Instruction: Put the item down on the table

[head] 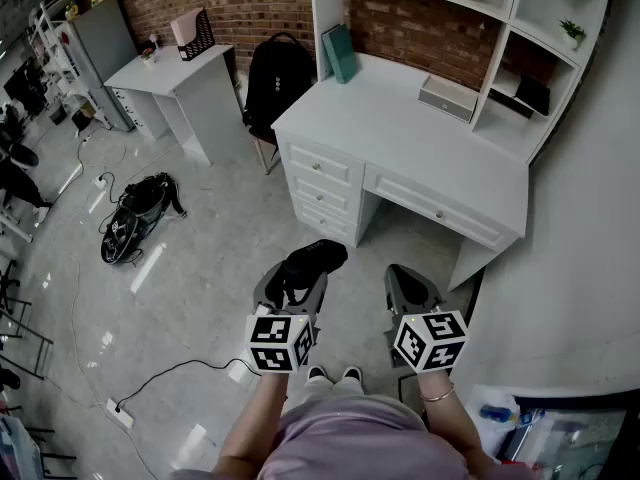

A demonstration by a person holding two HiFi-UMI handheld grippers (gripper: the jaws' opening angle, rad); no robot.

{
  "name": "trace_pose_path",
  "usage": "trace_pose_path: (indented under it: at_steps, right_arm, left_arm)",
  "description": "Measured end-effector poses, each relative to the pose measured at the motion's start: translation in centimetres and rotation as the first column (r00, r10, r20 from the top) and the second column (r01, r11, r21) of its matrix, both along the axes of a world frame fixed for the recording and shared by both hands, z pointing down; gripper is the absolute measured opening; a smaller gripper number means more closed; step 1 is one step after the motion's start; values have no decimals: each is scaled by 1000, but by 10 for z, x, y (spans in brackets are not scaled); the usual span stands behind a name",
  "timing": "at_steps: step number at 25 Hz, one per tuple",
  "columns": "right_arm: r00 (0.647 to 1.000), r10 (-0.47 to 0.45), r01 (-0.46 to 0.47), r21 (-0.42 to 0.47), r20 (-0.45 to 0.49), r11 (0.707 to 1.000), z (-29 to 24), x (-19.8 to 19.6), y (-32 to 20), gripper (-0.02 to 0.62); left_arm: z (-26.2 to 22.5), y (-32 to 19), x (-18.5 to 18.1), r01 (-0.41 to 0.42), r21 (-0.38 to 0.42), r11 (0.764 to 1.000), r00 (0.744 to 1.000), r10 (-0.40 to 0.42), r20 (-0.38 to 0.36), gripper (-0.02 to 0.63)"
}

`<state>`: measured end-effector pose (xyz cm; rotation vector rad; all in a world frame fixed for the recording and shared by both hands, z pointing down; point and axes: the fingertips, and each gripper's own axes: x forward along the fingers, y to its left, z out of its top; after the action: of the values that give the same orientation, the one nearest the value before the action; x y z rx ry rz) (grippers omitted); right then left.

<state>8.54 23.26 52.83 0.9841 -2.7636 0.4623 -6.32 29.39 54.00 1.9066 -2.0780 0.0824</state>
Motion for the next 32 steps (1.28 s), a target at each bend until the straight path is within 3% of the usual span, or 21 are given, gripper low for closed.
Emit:
trace_pose_path:
  at_steps: [19,27,32]
  right_arm:
    - [999,32,-32,31,27,999,-12,22,-44,2]
    - [998,46,-47,29,32,998,-14,2,-103,2]
    - [996,88,-89,29,22,996,-13,-18,-165,2]
  left_arm:
    - [-15,-29,-1,55,40,998,998,-55,-3,304]
    - [-18,-99,-22,27,45,999,1000,-27,9,304]
    - [-15,-175,-44,-30,45,999,999,29,18,304]
